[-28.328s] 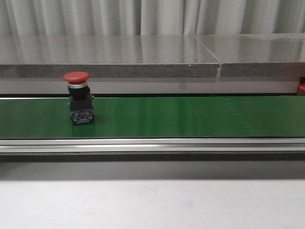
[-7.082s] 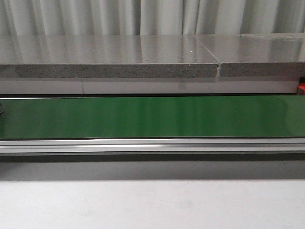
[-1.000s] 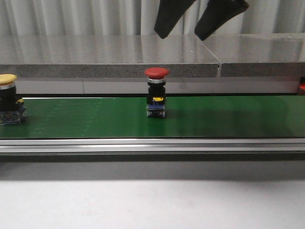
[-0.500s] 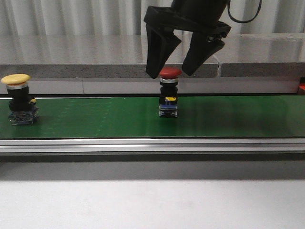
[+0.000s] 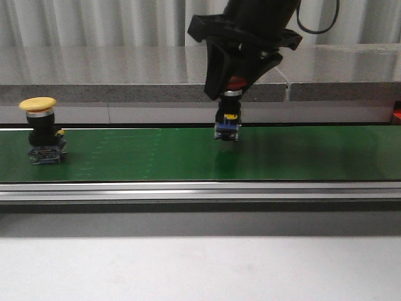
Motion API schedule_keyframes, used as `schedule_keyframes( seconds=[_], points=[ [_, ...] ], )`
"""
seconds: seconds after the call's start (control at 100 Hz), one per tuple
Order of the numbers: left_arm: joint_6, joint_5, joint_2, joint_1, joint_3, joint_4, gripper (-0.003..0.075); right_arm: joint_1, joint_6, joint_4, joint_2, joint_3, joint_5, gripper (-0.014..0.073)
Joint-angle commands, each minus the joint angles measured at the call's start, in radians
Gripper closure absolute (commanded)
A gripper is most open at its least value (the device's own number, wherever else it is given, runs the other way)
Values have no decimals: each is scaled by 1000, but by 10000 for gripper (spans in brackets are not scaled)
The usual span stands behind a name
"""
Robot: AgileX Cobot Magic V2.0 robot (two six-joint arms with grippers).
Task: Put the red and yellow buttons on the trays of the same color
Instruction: 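Lower the right gripper onto the red button and grasp it, then carry the red button into the red tray and open the right gripper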
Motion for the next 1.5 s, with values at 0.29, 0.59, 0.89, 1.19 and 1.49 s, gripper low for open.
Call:
schedule_keyframes(
  seconds=[0.29,0.59,0.89,1.19,1.49],
  points=[
    [-2,-67,6,-6,-27,-15,741,-240,219,-163,-200,-33,34,428],
    [-2,-67,6,-6,-27,-15,741,-528,222,-168,-213,-33,51,428],
    [-2,-67,6,-6,-27,-15,741,-727,223,-168,-159,-33,5,428],
    [-2,-67,6,-6,-27,-15,741,-812,226,-168,-64,-33,-35,428],
    [-2,-67,6,-6,-27,-15,741,-819,239,-166,27,-33,-67,428]
  ],
)
